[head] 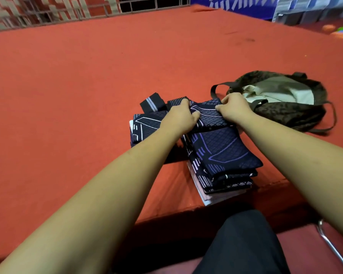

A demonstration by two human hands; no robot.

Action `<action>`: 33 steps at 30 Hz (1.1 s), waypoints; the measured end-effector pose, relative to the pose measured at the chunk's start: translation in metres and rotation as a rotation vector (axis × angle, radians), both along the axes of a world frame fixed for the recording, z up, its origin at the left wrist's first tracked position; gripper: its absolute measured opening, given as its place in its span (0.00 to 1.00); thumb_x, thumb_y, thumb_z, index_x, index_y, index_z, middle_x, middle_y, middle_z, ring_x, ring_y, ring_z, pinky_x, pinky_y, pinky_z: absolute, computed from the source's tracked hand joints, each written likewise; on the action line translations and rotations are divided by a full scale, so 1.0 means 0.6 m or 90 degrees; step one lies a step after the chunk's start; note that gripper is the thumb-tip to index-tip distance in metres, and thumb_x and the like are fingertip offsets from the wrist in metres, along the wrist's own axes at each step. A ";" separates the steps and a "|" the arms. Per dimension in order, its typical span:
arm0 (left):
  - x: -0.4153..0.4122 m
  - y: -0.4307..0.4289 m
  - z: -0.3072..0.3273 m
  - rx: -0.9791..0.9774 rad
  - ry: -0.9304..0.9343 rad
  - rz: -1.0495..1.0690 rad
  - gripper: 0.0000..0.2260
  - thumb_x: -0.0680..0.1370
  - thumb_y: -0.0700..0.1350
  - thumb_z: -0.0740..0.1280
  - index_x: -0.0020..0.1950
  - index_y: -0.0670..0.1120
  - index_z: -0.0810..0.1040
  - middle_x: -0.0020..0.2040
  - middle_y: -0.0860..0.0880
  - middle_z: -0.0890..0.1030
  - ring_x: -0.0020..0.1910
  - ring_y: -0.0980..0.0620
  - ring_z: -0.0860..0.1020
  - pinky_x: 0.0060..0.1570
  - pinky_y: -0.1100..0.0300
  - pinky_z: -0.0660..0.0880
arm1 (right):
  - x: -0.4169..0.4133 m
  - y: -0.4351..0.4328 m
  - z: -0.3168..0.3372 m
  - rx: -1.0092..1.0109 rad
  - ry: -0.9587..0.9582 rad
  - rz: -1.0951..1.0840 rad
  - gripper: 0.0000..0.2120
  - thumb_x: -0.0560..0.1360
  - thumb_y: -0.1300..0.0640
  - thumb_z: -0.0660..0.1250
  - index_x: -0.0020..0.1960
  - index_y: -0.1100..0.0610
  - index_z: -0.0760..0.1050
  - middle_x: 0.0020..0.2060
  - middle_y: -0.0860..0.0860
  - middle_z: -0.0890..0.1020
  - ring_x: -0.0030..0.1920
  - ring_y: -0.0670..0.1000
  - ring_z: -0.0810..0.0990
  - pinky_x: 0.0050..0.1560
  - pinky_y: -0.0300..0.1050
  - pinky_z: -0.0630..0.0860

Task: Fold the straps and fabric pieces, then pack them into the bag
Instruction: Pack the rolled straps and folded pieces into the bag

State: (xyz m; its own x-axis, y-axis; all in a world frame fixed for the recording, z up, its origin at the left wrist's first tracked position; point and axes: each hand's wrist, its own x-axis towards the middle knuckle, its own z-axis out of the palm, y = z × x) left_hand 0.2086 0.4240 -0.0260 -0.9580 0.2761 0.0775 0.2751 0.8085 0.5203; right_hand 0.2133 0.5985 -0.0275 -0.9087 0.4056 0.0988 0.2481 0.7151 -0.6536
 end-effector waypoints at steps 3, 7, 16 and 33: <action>-0.018 -0.019 0.021 0.027 0.025 0.023 0.20 0.80 0.58 0.60 0.63 0.44 0.72 0.58 0.40 0.79 0.56 0.41 0.78 0.53 0.52 0.74 | -0.009 0.009 0.025 -0.005 0.040 -0.022 0.13 0.72 0.60 0.63 0.47 0.69 0.80 0.46 0.65 0.83 0.50 0.64 0.81 0.50 0.52 0.77; -0.075 -0.061 0.047 0.062 0.073 0.072 0.14 0.80 0.53 0.61 0.54 0.44 0.77 0.52 0.42 0.82 0.53 0.43 0.79 0.47 0.58 0.70 | -0.051 0.009 0.065 -0.013 0.058 -0.014 0.14 0.72 0.58 0.62 0.45 0.68 0.80 0.36 0.65 0.77 0.39 0.62 0.76 0.40 0.51 0.73; -0.325 -0.104 0.002 -0.004 0.095 0.079 0.12 0.78 0.46 0.61 0.56 0.43 0.80 0.55 0.41 0.82 0.57 0.42 0.77 0.50 0.57 0.70 | -0.293 -0.004 0.003 -0.288 -0.169 0.111 0.07 0.76 0.54 0.64 0.45 0.55 0.67 0.32 0.52 0.66 0.29 0.49 0.65 0.32 0.39 0.65; -0.327 -0.143 -0.032 0.334 -0.510 0.457 0.31 0.73 0.61 0.66 0.68 0.43 0.64 0.63 0.44 0.74 0.58 0.46 0.75 0.56 0.50 0.74 | -0.343 -0.040 0.002 -0.266 -0.635 0.095 0.23 0.68 0.39 0.75 0.45 0.57 0.74 0.40 0.51 0.80 0.38 0.50 0.77 0.41 0.45 0.74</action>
